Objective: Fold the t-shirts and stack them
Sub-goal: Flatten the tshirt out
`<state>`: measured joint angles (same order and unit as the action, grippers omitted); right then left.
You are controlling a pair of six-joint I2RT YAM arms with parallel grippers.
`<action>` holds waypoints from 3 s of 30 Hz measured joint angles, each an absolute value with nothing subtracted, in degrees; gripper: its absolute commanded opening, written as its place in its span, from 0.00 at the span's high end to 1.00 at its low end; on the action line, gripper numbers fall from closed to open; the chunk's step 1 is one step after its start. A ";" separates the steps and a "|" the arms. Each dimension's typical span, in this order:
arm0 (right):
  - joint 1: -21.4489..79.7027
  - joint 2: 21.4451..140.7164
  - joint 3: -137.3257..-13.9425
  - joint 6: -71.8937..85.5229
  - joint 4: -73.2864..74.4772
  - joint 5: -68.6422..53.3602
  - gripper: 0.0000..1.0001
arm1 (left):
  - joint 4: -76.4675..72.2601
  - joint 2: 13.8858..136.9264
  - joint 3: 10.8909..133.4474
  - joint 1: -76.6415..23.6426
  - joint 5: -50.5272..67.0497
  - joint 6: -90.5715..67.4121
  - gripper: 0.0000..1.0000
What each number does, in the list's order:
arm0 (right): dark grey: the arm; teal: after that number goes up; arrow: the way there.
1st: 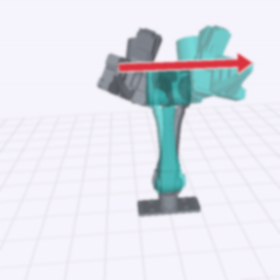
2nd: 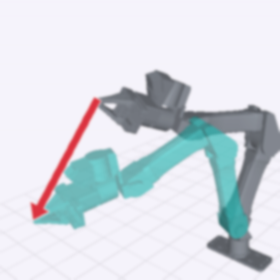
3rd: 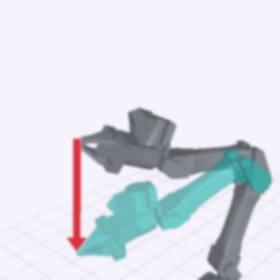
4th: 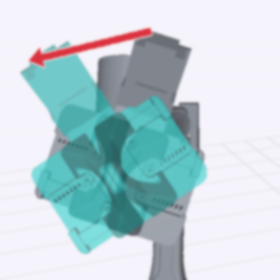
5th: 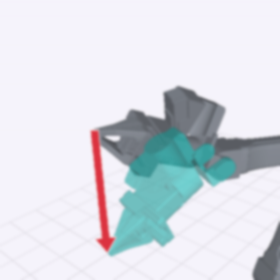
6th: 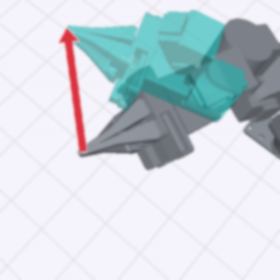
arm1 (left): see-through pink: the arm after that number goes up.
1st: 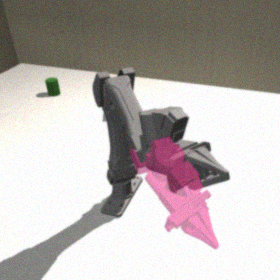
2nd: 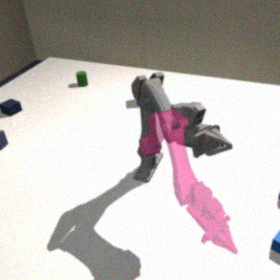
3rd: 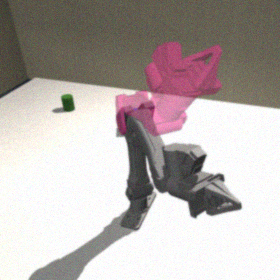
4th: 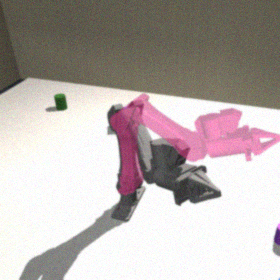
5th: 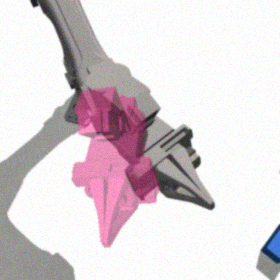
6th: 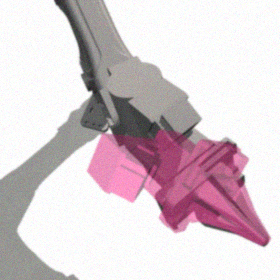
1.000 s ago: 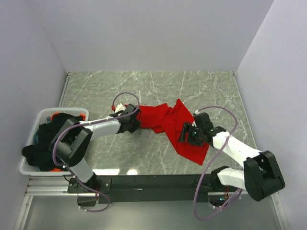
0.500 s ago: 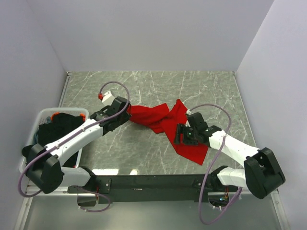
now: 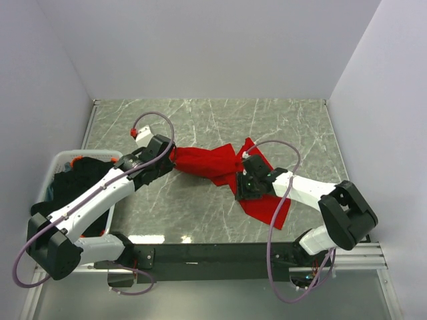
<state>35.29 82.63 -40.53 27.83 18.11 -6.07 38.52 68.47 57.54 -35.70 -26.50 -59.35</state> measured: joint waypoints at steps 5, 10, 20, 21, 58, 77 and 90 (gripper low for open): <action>35.77 82.87 -40.82 27.16 20.45 -2.17 1.00 | 42.76 68.55 62.63 -35.55 -28.14 -58.11 0.99; 35.66 72.27 -41.50 28.16 30.06 7.46 1.00 | 51.42 68.95 72.55 -35.11 -32.91 -57.87 0.99; 34.87 51.31 -48.69 28.95 43.07 12.36 1.00 | 63.77 57.74 81.65 -35.07 -37.74 -57.84 0.98; 34.65 50.78 -49.71 28.62 43.83 12.36 1.00 | 65.28 57.01 83.00 -35.07 -38.13 -57.91 0.98; 13.45 91.94 -71.22 25.98 36.51 2.26 0.34 | 26.37 104.12 91.57 -18.83 -17.61 -34.46 0.14; 13.45 62.13 -42.33 31.09 31.18 -7.44 0.35 | 18.87 96.40 62.43 -23.11 2.98 -45.78 0.53; 13.45 59.68 -40.05 31.94 30.39 -8.56 0.36 | 16.88 102.85 62.33 -23.99 3.57 -47.86 0.54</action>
